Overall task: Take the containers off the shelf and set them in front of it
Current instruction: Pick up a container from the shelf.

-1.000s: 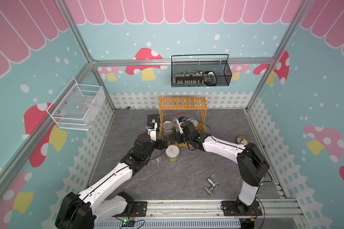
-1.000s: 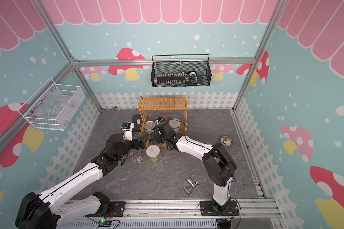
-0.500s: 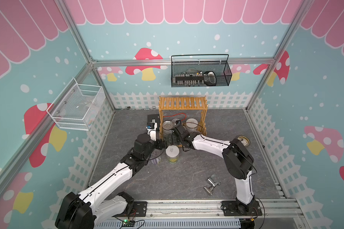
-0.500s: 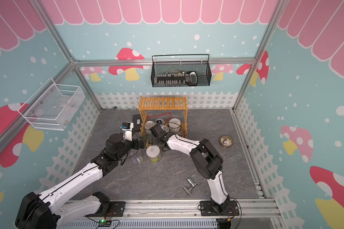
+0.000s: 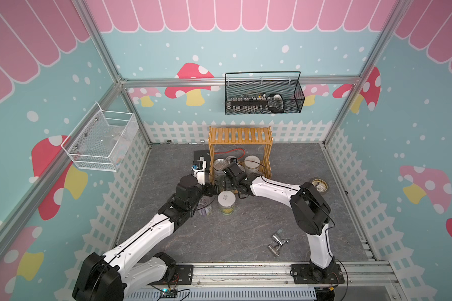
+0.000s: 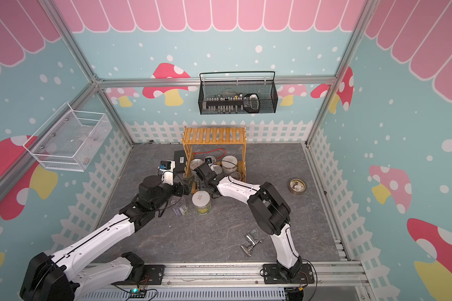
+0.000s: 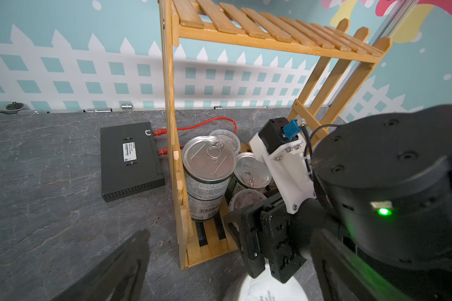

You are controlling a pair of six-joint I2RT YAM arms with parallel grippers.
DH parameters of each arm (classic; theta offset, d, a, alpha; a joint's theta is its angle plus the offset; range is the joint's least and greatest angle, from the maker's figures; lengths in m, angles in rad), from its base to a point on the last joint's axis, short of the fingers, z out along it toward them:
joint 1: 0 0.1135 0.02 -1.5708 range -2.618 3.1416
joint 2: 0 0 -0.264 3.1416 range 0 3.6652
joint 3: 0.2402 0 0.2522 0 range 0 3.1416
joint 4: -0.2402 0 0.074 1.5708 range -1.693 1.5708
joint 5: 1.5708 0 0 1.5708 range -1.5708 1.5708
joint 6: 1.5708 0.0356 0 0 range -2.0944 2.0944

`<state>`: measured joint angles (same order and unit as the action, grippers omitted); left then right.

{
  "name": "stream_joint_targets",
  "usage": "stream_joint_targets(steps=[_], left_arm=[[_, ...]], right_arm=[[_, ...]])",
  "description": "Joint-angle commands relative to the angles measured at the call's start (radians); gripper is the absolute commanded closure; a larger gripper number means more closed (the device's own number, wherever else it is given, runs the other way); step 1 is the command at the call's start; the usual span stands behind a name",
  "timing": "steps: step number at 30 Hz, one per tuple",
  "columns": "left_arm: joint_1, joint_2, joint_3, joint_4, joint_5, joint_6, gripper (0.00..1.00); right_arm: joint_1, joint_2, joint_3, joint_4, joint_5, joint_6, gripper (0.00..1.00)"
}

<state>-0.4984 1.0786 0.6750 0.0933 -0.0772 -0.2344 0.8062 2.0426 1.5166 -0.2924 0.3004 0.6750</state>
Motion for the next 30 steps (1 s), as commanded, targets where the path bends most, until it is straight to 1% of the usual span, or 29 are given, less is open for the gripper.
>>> stream_joint_targets(steps=[1,3,11,14,25,26,30], left_arm=[[0.006,-0.009,-0.001,-0.007,0.013,0.012,0.01],[0.006,-0.008,-0.001,-0.008,0.015,0.012,0.01],[0.006,-0.004,-0.002,-0.010,0.020,0.013,0.01],[0.006,-0.005,-0.001,-0.010,0.020,0.013,0.01],[0.006,-0.007,0.001,-0.012,0.032,0.012,0.01],[0.006,-0.007,0.001,-0.011,0.034,0.011,0.01],[0.006,-0.004,0.002,-0.011,0.047,0.007,0.01]], right_arm=[[0.007,0.015,0.018,-0.027,0.032,0.012,0.19],[0.007,0.010,0.016,-0.029,0.035,0.011,0.23],[0.008,-0.008,0.012,-0.030,0.038,0.014,0.27],[0.008,-0.029,0.007,-0.027,0.045,0.014,0.30],[0.007,-0.137,-0.057,-0.018,0.055,0.000,0.32],[0.008,-0.176,-0.065,-0.015,0.055,-0.001,0.32],[0.008,-0.250,-0.116,-0.015,0.045,-0.025,0.32]])
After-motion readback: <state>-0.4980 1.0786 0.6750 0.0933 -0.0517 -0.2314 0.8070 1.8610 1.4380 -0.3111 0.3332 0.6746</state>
